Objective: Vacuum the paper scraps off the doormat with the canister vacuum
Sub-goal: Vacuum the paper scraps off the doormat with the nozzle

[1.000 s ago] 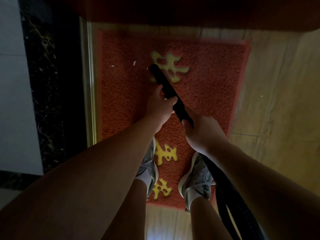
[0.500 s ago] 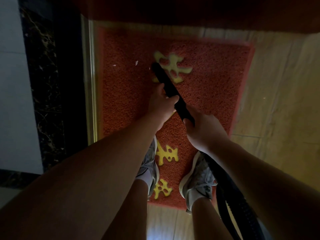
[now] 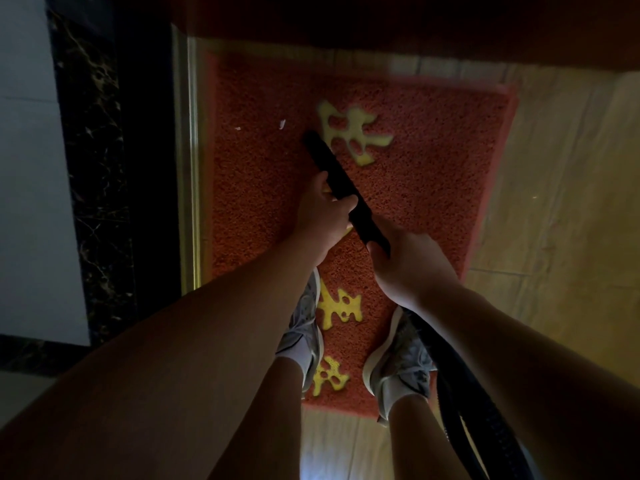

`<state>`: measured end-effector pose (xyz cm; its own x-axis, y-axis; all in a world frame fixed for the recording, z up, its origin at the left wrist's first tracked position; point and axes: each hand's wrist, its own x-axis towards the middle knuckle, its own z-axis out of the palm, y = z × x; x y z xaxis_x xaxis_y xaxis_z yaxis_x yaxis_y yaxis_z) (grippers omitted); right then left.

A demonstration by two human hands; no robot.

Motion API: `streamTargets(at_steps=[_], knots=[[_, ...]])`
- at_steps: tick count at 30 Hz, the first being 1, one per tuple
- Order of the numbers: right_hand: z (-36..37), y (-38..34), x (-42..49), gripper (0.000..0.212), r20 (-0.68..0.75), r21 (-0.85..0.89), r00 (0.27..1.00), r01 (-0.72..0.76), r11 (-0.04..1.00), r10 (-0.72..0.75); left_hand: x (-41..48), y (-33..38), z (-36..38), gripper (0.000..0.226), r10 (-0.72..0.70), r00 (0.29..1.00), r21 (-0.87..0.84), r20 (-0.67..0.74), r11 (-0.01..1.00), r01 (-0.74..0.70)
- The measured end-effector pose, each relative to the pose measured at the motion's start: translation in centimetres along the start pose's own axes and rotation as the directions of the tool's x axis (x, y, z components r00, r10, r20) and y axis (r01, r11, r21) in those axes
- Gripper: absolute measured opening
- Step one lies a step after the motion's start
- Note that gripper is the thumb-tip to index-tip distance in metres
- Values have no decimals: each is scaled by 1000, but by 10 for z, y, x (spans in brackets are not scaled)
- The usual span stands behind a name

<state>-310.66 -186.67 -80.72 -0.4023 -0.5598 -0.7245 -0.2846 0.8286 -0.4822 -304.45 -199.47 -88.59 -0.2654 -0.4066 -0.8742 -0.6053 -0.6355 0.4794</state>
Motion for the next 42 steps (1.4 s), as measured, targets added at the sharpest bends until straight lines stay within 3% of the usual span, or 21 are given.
streamTargets(at_steps=[28, 42], knots=[[28, -27, -8, 46, 77, -75, 996, 44, 996, -38, -17, -16, -46, 76, -31, 997, 33, -67, 999, 34], [20, -41, 8, 46, 44, -79, 998, 40, 996, -37, -5, 6, -51, 71, -24, 999, 3, -36, 1000, 24]])
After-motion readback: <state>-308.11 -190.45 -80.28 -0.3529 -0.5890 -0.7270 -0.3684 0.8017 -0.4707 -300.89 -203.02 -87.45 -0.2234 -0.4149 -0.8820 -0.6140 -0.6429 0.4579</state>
